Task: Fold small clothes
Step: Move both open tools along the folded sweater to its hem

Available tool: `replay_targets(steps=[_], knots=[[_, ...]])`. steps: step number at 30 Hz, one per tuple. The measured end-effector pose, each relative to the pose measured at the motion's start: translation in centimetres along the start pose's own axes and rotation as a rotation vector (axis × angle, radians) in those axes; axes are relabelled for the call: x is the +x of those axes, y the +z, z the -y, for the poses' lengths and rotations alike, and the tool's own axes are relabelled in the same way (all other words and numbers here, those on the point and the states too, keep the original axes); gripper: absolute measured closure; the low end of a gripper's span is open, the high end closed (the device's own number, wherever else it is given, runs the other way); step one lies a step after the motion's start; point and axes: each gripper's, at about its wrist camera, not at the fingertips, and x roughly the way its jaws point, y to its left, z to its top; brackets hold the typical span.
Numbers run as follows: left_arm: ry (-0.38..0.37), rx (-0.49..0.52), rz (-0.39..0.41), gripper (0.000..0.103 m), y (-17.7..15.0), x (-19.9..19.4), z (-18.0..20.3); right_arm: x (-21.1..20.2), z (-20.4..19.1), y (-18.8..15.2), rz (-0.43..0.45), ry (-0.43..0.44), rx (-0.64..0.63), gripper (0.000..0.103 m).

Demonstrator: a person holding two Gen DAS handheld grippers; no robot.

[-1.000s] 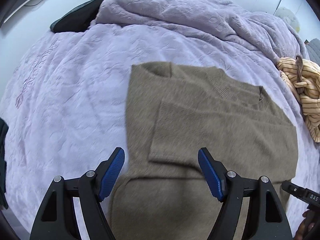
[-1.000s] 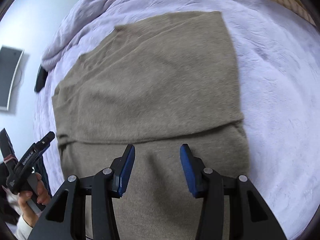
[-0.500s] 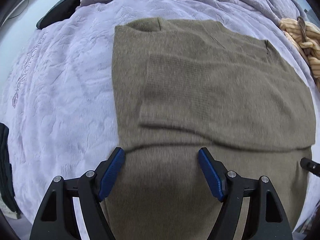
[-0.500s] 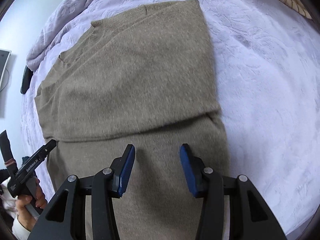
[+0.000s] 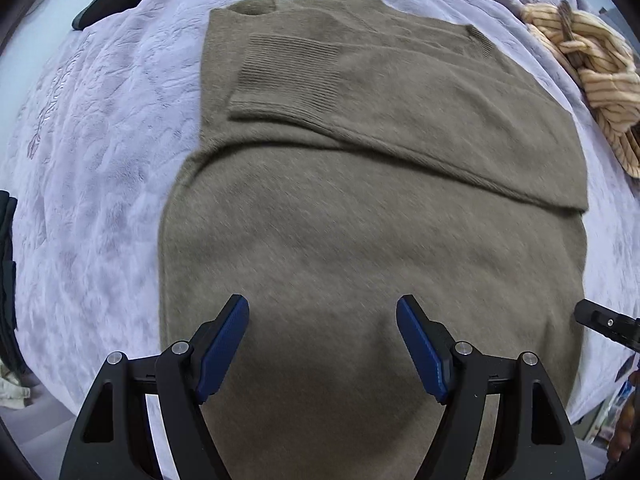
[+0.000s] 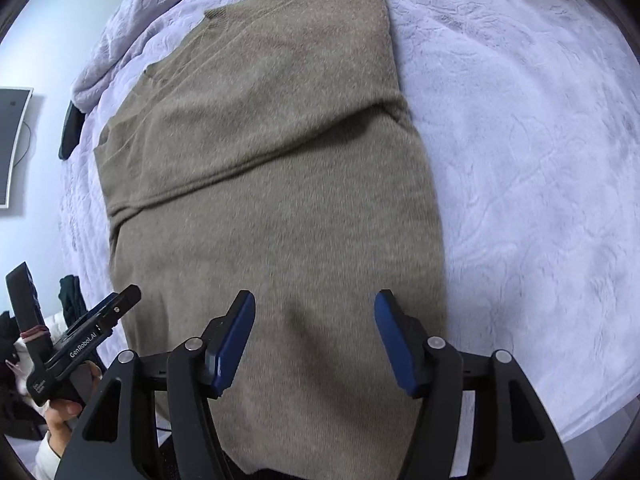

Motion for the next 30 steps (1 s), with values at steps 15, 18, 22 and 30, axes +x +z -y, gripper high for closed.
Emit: replay_targets(steps=[15, 18, 22, 30], knots=[[0.028, -0.05, -0.009, 0.026, -6.2, -2.9, 3.8, -1.0, 0.3, -2.9, -0.067, 0.024, -0.124, 0.024], [0.031, -0.054, -0.014, 0.026, -7.4, -3.5, 4.0, -1.3, 0.1, -2.9, -0.062, 0.024, -0.14, 0.023], [0.051, -0.059, -0.035, 0.026, -7.2, -4.4, 4.0, -1.8, -0.7, -3.1, -0.044, 0.028, -0.163, 0.019], [0.007, -0.038, -0.038, 0.026, -7.1, -4.0, 1.6, -1.8, -3.4, -5.6, -0.014, 0.032, -0.196, 0.0]])
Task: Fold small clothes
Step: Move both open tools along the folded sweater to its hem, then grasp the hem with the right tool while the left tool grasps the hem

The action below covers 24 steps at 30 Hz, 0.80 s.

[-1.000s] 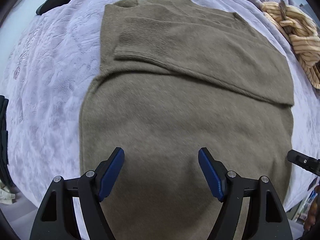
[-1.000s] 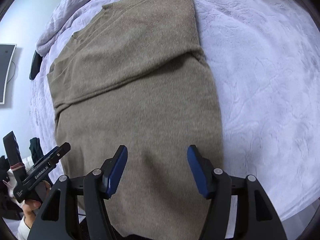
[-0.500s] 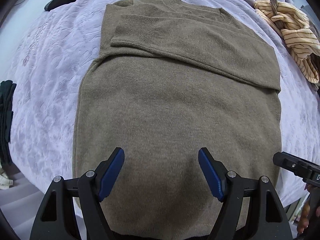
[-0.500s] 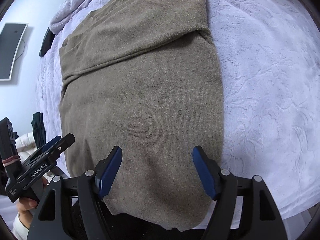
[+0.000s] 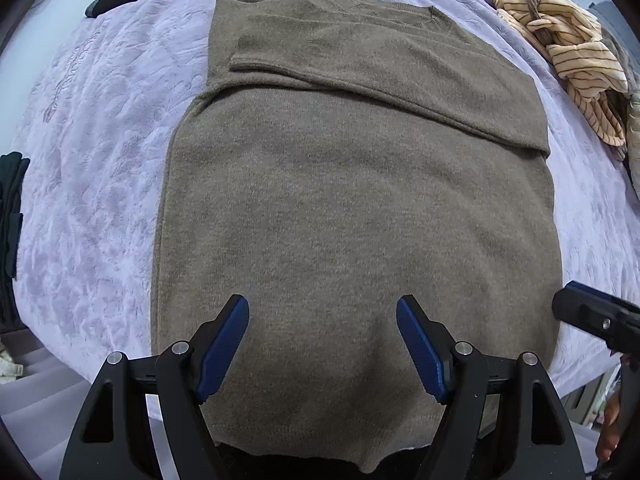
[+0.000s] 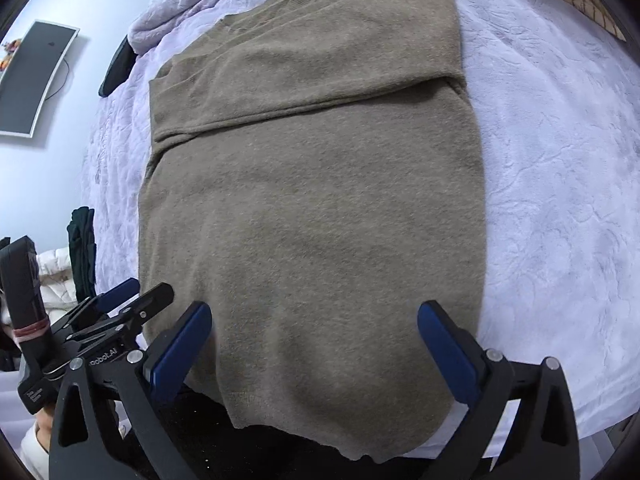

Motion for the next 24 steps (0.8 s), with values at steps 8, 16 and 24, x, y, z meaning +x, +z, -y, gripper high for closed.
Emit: replay_targets(steps=[8, 16, 24], knots=[[-0.009, -0.018, 0.003, 0.026, -3.3, -0.5, -4.5, 2.1, -2.8, -3.7, -0.051, 0.011, 0.034, 0.0], [-0.003, -0.054, -0.015, 0.026, -7.4, -0.6, -10.1, 2.9, -4.5, -7.3, -0.051, -0.001, 0.06, 0.0], [-0.082, -0.023, -0.019, 0.026, -9.6, -0.3, -13.2, 2.7, -4.0, -11.3, -0.016, -0.015, 0.14, 0.0]])
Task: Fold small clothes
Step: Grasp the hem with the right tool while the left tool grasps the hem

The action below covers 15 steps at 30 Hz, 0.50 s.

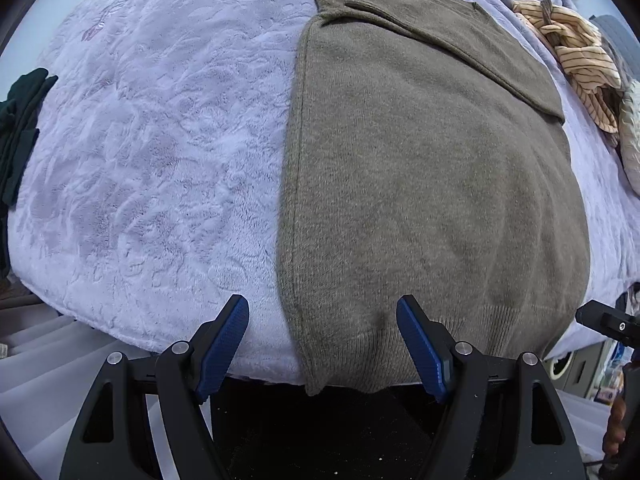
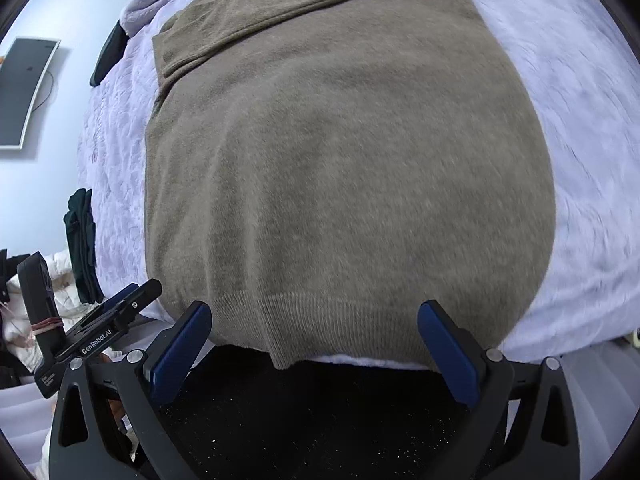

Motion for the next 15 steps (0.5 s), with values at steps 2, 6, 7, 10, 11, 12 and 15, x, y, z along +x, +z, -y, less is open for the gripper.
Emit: replay_targets(steps=[2, 6, 7, 10, 11, 12, 15], knots=[[-0.022, 0.007, -0.003, 0.026, -0.3, 0.0, -0.4, -0.2, 0.5, -0.7, 0.008, -0.009, 0.013, 0.0], [-0.08, 0.014, -0.005, 0.026, -0.8, -0.7, -1.2, -0.7, 1.8, -1.5, 0.018, -0.019, 0.038, 0.0], [-0.094, 0.014, -0.009, 0.026, -1.1, -0.7, -1.3, -0.9, 2.2, -1.5, 0.018, -0.016, 0.047, 0.0], [-0.12, 0.022, -0.02, 0.026, -2.0, -0.3, -1.1, -1.4, 3.5, -1.5, 0.025, 0.002, 0.068, 0.0], [-0.12, 0.026, -0.019, 0.026, -2.2, -0.1, -0.9, -1.5, 4.0, -1.4, 0.024, 0.012, 0.076, 0.0], [-0.121, 0.029, -0.021, 0.026, -2.5, 0.3, -0.8, -1.5, 4.8, -1.3, 0.019, 0.021, 0.087, 0.0], [-0.127, 0.018, -0.045, 0.026, -2.9, 1.4, -0.5, -1.4, 7.4, -0.9, 0.012, 0.036, 0.117, 0.0]])
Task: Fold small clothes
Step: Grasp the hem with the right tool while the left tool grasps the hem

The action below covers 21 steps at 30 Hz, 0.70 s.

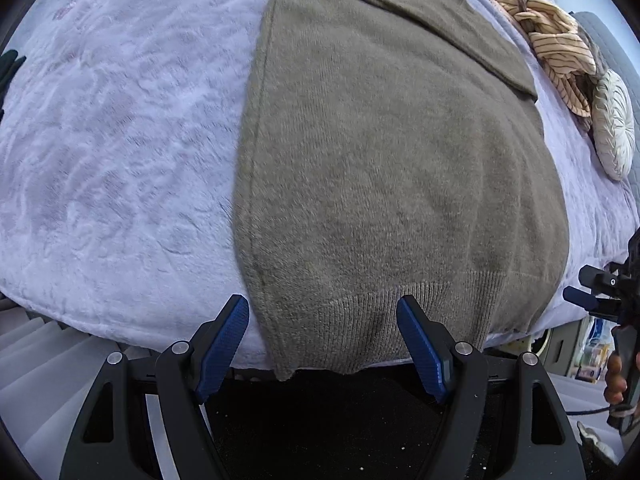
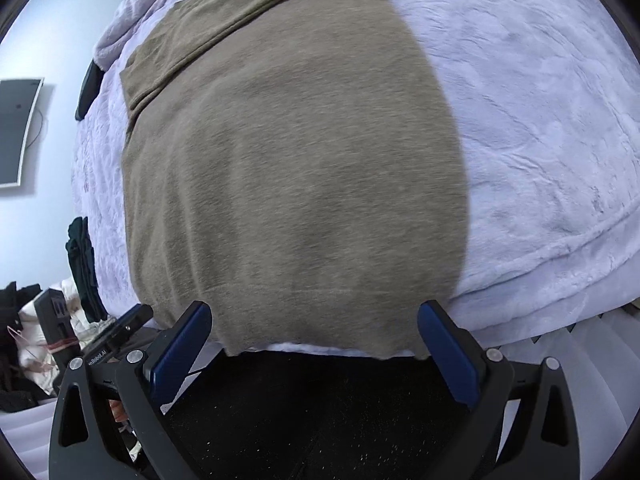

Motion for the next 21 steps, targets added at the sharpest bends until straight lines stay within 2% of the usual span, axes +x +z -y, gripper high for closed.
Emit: replay_targets(steps=[4, 6, 8, 9, 14, 18, 21], knots=[[-0.012, -0.009, -0.004, 0.026, -0.3, 0.8, 0.2, -0.1, 3.5, 0.6, -0.013, 0.036, 0.044, 0.003], [-0.036, -0.028, 0.0, 0.026, -0.2, 1.0, 0.0, -0.1, 4.8, 0.7, -0.014, 0.063, 0.064, 0.012], [-0.073, -0.049, -0.001, 0.026, 0.0, 1.1, -0.1, 0.1, 6.3, 0.9, -0.015, 0.093, 0.085, 0.027], [-0.083, -0.054, -0.003, 0.026, 0.0, 1.1, -0.3, 0.4, 6.8, 1.0, -0.017, 0.106, 0.093, 0.029], [-0.099, -0.042, -0.019, 0.026, -0.2, 1.5, -0.8, 2.8, 8.2, 1.4, -0.072, 0.224, 0.12, 0.029], [-0.116, -0.031, -0.023, 0.026, -0.8, 1.4, -1.4, 4.2, 8.2, 0.8, -0.121, 0.279, 0.096, 0.029], [-0.149, -0.054, -0.021, 0.026, -1.2, 1.2, -2.1, 4.4, 7.6, 0.5, -0.145, 0.361, 0.103, 0.029]])
